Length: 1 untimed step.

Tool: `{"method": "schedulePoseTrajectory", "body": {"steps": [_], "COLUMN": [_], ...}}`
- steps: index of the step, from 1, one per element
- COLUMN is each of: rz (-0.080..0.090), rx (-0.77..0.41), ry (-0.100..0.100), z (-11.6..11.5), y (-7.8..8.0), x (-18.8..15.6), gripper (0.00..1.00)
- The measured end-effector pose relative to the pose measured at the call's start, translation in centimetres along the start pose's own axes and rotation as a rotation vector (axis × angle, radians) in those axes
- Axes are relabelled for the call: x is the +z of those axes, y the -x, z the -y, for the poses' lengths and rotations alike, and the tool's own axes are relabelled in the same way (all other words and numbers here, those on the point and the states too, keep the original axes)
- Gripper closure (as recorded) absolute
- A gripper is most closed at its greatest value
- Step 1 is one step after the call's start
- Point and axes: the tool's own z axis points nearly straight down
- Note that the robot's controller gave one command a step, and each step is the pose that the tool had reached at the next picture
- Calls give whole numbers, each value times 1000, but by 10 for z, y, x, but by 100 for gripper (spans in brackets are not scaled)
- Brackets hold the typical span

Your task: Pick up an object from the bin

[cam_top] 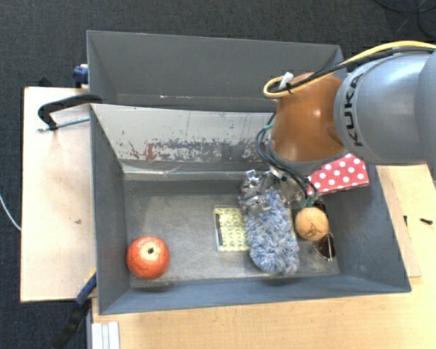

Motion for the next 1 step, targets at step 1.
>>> {"method": "schedulePoseTrajectory", "body": {"steps": [1], "rz": [0], "rx": [0], "ry": [0], "z": [0], "y": [0], "x": [0], "gripper": [100]}}
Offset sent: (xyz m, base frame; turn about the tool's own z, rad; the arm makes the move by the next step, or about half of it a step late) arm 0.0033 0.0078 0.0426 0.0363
